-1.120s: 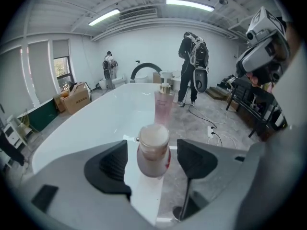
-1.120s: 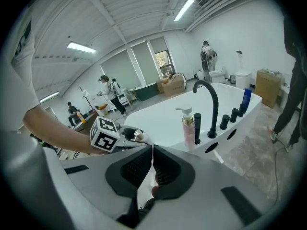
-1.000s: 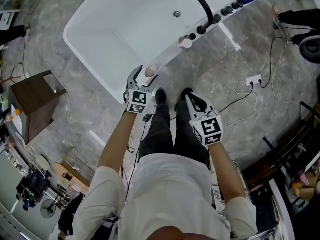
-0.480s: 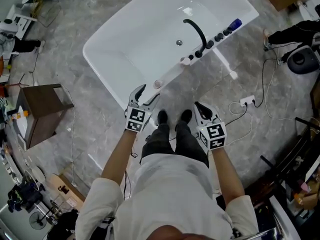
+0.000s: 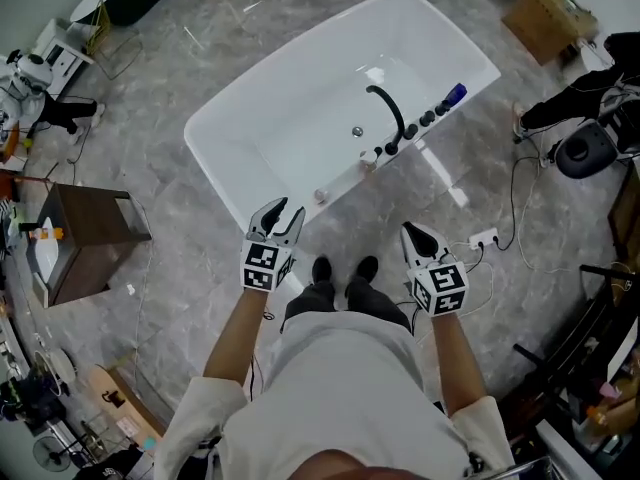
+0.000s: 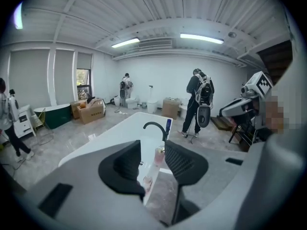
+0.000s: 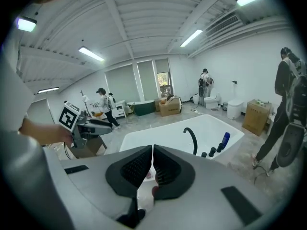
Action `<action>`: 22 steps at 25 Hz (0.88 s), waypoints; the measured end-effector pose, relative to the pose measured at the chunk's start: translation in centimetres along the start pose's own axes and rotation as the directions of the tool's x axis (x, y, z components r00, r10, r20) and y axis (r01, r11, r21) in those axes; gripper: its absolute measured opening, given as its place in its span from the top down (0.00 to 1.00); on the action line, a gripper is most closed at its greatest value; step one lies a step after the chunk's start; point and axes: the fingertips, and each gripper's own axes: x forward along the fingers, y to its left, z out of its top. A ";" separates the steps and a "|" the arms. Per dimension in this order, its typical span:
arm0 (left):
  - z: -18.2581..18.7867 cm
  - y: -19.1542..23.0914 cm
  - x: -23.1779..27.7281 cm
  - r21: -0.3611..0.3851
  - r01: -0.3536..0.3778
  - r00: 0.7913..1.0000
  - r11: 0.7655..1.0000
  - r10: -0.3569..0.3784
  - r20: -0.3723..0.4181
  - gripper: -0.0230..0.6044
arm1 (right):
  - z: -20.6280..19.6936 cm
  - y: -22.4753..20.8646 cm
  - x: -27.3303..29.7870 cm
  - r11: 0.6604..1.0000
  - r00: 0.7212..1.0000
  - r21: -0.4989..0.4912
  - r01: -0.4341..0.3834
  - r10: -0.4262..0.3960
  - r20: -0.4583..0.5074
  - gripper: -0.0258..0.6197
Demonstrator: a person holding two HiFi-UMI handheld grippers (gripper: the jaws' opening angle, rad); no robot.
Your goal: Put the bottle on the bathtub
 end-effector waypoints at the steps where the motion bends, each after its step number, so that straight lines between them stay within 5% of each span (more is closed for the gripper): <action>1: 0.5 -0.1 -0.7 -0.009 -0.007 1.000 1.000 0.007 0.010 0.73 | 0.5 0.0 -0.6 1.000 1.000 -0.005 0.002 -0.002 0.013 0.91; 14: 4.7 -1.6 -7.5 -0.002 -0.033 0.990 0.999 0.033 0.138 0.94 | 4.3 2.0 -5.4 0.998 0.990 -0.067 0.001 0.008 0.141 0.91; 22: 5.7 -2.0 -9.1 0.009 -0.029 0.985 1.000 0.027 0.171 0.95 | 5.6 1.9 -7.1 0.995 0.980 -0.099 0.015 0.004 0.197 0.91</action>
